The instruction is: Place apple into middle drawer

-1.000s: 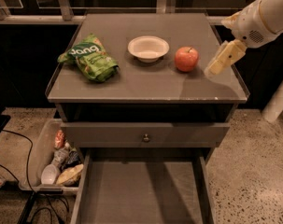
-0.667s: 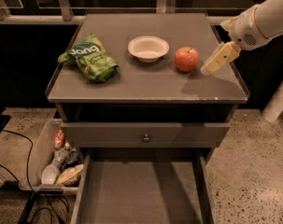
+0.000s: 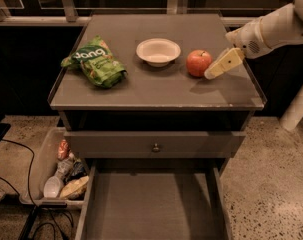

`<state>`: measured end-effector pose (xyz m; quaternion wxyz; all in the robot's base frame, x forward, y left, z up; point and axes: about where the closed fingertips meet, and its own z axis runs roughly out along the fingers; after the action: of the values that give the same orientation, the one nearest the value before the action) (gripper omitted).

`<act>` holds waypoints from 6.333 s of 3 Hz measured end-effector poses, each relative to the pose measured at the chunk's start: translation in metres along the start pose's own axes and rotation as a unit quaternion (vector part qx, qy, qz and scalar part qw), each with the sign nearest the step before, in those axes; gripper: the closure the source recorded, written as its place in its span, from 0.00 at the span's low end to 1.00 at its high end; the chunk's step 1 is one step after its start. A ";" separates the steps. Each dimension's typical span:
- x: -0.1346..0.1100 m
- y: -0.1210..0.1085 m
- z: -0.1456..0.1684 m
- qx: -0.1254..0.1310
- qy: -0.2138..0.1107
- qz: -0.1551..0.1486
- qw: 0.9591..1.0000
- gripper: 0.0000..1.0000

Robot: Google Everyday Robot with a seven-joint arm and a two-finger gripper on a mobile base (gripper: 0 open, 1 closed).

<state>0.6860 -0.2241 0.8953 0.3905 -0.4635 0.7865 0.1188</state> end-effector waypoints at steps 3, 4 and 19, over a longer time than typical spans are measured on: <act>0.000 0.012 0.056 -0.082 -0.012 0.031 0.996 0.00; 0.000 0.012 0.056 -0.082 -0.012 0.031 0.996 0.18; 0.210 0.300 0.022 -0.070 -0.039 0.005 0.997 1.00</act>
Offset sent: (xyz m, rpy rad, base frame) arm 0.0203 0.0358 -0.0402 0.1066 0.1445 0.0919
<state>0.3949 -0.1834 0.6758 0.3870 -0.4809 0.7624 0.1938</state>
